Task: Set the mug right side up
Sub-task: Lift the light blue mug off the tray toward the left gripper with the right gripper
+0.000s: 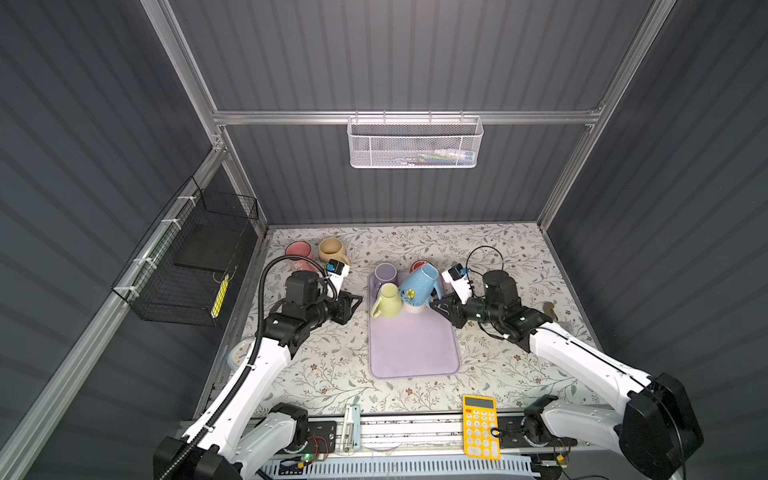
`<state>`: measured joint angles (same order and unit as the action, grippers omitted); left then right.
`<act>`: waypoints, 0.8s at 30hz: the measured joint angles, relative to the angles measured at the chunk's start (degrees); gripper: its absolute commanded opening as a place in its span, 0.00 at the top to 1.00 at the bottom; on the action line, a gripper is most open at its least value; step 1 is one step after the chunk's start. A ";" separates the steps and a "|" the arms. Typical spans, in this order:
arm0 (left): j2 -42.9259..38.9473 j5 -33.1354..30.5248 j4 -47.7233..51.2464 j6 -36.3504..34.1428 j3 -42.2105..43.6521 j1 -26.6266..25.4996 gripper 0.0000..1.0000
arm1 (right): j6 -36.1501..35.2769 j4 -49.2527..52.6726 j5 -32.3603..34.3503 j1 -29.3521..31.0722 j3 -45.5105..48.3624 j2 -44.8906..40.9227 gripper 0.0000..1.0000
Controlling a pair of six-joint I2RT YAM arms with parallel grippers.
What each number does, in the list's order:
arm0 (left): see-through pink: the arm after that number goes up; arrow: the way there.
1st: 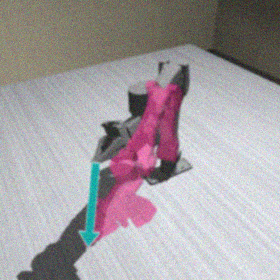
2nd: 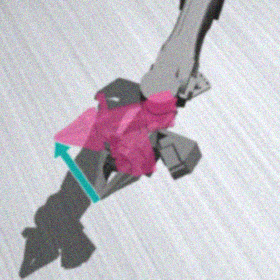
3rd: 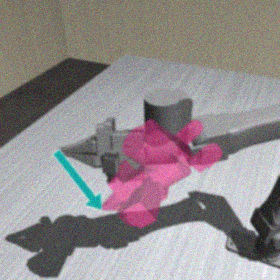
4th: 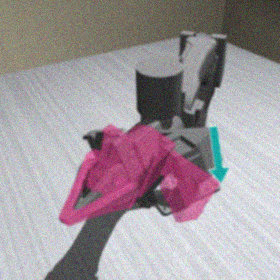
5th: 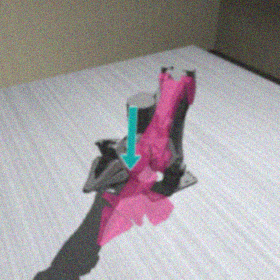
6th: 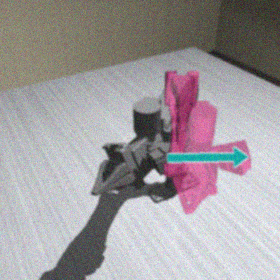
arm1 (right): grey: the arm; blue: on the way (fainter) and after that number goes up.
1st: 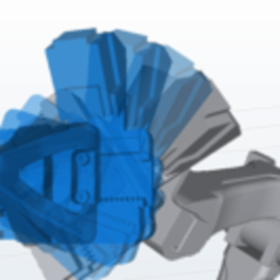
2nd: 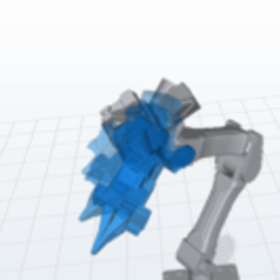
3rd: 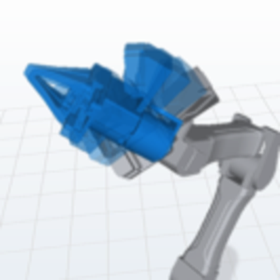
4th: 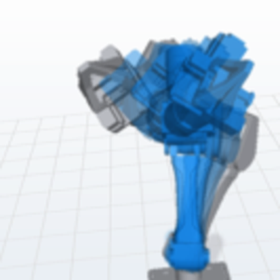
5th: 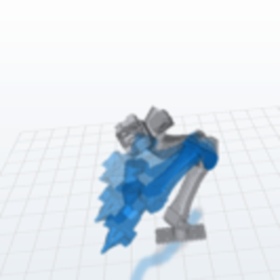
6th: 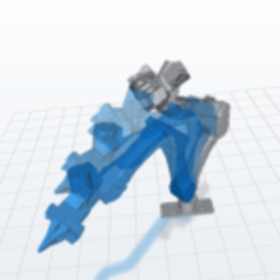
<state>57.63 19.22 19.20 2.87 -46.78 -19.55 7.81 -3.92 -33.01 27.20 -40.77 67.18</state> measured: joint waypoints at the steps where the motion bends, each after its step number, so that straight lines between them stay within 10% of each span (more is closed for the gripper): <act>1: 0.02 -0.52 -0.02 0.00 -0.24 -0.59 0.58 | 1.20 -0.98 -0.92 -0.68 0.42 -0.26 0.96; 24: 15.23 2.21 -23.30 -0.66 -6.84 -9.79 0.55 | 35.95 -37.51 -22.77 -14.29 6.19 2.27 0.96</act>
<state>72.86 21.43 -4.10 2.22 -53.63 -29.34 43.77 -41.43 -55.79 12.91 -34.59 69.45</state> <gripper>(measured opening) 0.441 0.170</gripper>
